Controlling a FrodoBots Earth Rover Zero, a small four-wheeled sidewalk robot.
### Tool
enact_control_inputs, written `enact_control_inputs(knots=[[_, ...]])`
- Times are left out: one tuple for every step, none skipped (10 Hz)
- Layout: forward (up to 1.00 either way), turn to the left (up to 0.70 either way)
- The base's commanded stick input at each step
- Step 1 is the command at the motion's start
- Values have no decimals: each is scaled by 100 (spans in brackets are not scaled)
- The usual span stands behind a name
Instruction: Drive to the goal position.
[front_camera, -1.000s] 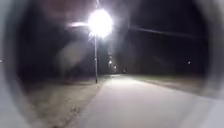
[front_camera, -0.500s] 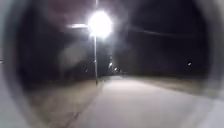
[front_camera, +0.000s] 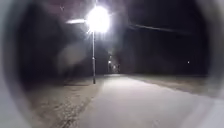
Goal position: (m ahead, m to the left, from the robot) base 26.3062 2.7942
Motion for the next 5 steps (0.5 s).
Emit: enact_control_inputs(knots=[[100, 0], [100, 0], [100, 0], [100, 0], [100, 0]])
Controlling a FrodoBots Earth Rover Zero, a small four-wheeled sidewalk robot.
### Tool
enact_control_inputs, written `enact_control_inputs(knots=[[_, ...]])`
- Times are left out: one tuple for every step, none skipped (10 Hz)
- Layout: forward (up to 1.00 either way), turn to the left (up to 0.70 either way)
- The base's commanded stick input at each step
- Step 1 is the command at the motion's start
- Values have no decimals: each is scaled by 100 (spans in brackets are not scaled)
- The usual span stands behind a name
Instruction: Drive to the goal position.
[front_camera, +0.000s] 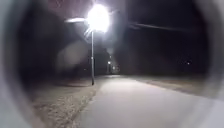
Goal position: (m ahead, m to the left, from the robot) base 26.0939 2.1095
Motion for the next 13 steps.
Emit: enact_control_inputs(knots=[[100, 0], [100, 0], [100, 0], [100, 0], [100, 0], [100, 0], [100, 0], [100, 0], [100, 0], [100, -14], [100, -25], [100, -11], [100, 0]])
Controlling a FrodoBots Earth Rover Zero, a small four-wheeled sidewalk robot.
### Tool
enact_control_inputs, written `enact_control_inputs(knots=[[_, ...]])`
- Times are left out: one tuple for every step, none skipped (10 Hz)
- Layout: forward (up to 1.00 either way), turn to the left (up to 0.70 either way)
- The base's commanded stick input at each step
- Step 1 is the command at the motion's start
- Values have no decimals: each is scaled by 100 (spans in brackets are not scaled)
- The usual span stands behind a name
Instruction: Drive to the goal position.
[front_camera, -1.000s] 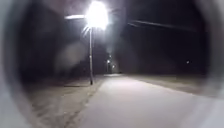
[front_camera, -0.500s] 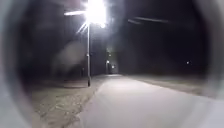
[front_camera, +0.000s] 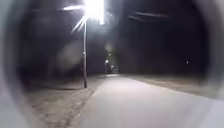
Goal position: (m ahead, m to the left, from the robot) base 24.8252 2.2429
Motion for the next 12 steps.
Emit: enact_control_inputs(knots=[[100, 0], [100, 0], [100, 0], [100, 0], [100, 0], [100, 0], [100, 0], [100, 0], [100, 0], [100, 0], [100, 0], [100, 0]])
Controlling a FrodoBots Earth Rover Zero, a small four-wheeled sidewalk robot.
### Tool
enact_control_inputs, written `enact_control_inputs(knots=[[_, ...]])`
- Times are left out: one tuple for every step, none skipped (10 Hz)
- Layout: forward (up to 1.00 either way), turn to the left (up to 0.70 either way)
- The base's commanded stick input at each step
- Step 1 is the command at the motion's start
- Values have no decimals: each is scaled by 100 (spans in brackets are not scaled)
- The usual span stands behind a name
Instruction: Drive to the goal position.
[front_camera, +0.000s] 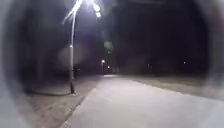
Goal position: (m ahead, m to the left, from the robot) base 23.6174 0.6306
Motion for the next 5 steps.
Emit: enact_control_inputs(knots=[[100, 0], [100, 0], [100, 0], [100, 0], [100, 0]])
